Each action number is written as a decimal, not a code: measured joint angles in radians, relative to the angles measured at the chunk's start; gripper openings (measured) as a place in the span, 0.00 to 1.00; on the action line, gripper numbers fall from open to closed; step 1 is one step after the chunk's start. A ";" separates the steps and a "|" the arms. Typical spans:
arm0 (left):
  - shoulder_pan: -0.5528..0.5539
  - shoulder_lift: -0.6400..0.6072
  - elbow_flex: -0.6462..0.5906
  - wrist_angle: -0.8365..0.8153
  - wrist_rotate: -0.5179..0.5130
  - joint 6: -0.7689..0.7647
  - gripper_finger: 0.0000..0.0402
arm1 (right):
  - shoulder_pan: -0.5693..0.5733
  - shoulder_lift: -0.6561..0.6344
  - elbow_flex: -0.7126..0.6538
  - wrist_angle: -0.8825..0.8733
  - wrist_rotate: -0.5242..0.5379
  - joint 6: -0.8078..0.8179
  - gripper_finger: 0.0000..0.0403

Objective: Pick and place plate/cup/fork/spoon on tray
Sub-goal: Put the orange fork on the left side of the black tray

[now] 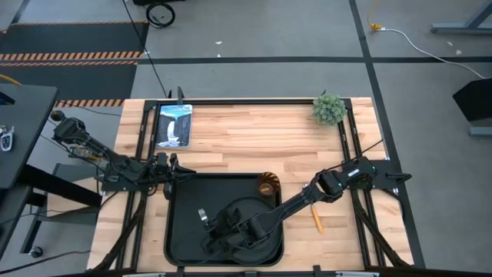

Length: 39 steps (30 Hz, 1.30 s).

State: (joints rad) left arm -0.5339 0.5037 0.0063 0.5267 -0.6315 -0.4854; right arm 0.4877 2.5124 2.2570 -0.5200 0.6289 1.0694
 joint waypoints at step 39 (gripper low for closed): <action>-0.153 0.128 0.175 0.053 0.539 -0.229 0.13 | 0.166 -0.386 -0.055 -1.014 0.340 -0.276 0.20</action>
State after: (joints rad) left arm -0.6868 0.6312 0.1811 0.5802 -0.0920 -0.7143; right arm 0.6536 2.1265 2.2024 -1.5343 0.9684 0.7936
